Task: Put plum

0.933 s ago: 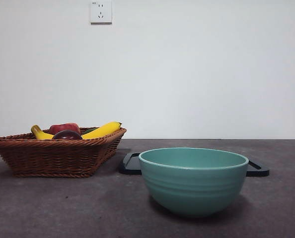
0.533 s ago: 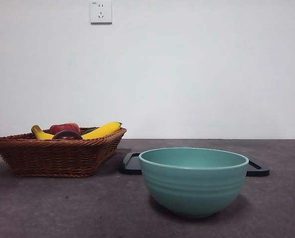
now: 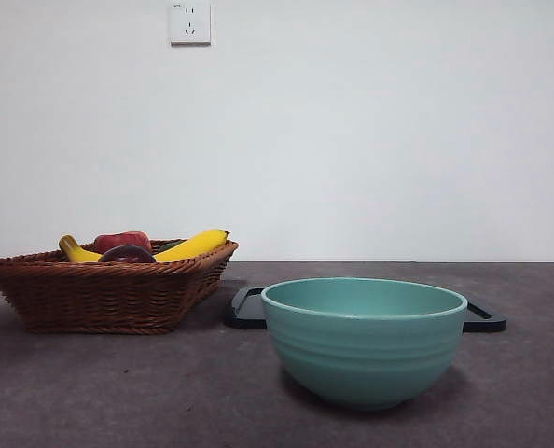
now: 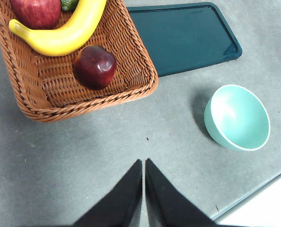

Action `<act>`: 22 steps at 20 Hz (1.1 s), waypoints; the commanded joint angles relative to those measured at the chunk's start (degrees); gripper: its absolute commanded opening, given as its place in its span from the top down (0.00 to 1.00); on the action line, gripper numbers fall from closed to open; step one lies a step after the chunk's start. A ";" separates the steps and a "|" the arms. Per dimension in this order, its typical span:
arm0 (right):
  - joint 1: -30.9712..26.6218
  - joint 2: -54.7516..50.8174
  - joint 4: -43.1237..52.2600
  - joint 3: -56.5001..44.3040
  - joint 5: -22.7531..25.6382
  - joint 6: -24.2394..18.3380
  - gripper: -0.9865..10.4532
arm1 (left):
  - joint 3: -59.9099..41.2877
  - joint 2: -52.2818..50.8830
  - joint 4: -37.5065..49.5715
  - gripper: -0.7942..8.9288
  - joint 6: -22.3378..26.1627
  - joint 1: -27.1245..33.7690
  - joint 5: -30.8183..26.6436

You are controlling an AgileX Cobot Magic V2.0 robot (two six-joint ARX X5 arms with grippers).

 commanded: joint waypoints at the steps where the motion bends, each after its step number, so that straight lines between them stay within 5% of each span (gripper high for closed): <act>1: 0.26 0.46 0.26 1.18 -0.22 -0.85 0.89 | 1.40 0.48 0.33 0.81 0.57 -0.13 0.26; 5: 0.26 0.46 0.28 1.18 -0.22 -0.17 0.58 | 1.40 0.48 0.50 0.52 -0.92 -0.13 0.26; 15: 0.26 0.46 0.33 1.18 -0.22 0.09 0.57 | 1.42 2.23 7.65 0.46 -6.82 -3.91 -0.24; 22: 0.26 0.46 0.33 1.18 -0.22 0.24 0.57 | 9.46 17.64 10.84 0.47 -7.61 -10.51 -10.60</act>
